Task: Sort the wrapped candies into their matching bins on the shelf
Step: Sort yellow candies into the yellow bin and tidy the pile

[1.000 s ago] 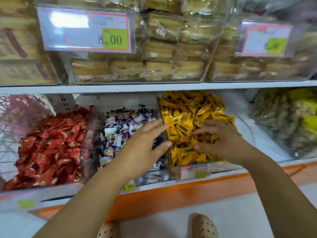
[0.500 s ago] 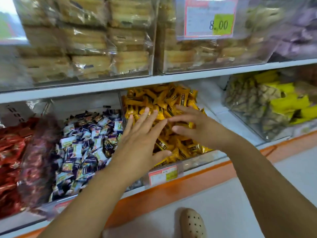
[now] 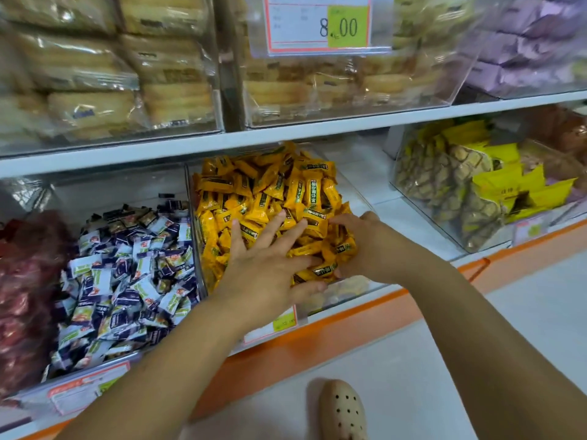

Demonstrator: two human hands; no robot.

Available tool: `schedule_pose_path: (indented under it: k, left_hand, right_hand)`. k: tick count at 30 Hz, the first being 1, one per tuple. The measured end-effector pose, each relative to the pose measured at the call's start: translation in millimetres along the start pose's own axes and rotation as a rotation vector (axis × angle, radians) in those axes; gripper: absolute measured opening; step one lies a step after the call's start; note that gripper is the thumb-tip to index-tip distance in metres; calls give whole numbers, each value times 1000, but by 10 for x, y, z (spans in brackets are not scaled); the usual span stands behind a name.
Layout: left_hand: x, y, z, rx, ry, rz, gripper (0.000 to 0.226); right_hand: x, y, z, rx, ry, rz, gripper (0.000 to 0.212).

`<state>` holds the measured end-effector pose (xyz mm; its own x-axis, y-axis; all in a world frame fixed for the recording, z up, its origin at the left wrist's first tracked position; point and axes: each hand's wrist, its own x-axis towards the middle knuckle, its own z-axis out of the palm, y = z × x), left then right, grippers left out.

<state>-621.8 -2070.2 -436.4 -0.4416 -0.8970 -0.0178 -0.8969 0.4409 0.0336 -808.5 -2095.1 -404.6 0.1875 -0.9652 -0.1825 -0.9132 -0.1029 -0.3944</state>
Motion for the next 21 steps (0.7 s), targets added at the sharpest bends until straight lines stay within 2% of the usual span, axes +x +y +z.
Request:
schedule_pose_path:
  k: [3, 7, 9, 12, 21]
  left_hand:
    - [5, -40, -19, 5, 1, -4, 86]
    - [44, -120, -98, 87, -75, 8, 63]
    - [91, -135, -113, 101, -115, 14, 59]
    - [155, -163, -123, 125, -140, 38, 66]
    - [157, -321, -219, 94, -29, 68, 70]
  right_hand:
    - [98, 24, 57, 49, 7, -92, 71]
    - [190, 47, 166, 139, -108, -155, 75]
    - [224, 61, 183, 139, -57, -153, 69]
    - [267, 73, 269, 193, 54, -141, 58]
    - [270, 25, 312, 380, 184, -154, 46]
